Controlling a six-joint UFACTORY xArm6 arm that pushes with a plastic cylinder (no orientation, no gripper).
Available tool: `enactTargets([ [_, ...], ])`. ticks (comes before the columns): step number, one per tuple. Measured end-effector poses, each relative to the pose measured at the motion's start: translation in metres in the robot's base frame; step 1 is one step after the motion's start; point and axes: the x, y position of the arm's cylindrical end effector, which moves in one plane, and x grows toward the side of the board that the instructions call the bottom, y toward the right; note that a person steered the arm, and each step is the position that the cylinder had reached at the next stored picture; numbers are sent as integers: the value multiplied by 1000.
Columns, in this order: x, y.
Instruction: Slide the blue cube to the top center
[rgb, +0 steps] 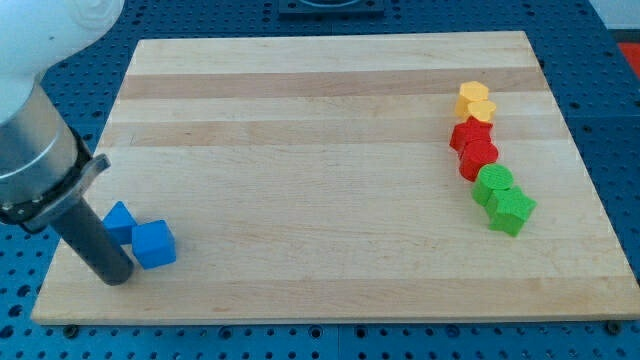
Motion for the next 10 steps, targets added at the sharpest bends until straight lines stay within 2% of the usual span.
enactTargets([
  [1, -23, 42],
  [2, -76, 74],
  [3, -97, 82],
  [4, -81, 60],
  [5, -81, 8],
  [6, -98, 2],
  [8, -160, 119],
  [9, -148, 104],
  [10, -103, 101],
])
